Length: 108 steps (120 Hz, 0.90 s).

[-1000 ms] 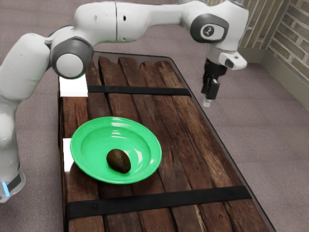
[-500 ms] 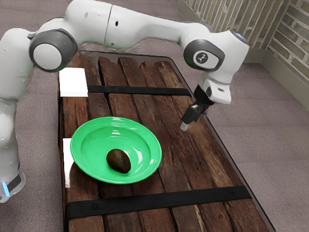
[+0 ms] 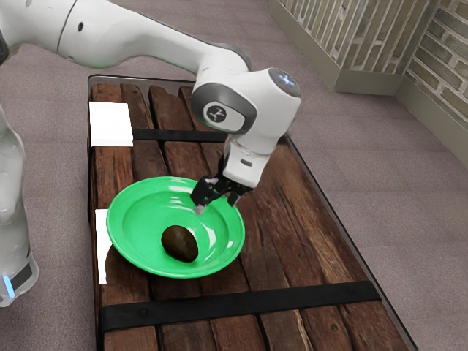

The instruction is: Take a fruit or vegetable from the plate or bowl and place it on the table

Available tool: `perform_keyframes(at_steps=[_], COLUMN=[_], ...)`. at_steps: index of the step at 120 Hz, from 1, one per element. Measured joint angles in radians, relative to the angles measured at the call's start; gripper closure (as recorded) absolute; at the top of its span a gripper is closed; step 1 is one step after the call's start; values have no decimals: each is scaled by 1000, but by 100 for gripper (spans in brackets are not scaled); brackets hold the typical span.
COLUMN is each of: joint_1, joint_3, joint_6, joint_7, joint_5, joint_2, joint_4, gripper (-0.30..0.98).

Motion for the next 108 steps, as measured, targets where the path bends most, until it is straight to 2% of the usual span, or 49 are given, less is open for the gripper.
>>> perform_keyframes(at_steps=[35, 58, 82, 108], joint_1=[1, 3, 3, 2], joint_3=[-1, -1, -32, -83], joint_6=[9, 94, 175, 200], joint_7=[-43, -104, -178, -256], joint_5=[-68, -145, -155, -161], joint_2=[-213, -200, -149, -153], joint_4=[-167, -176, -212, -225], gripper=[0, 0, 0, 0])
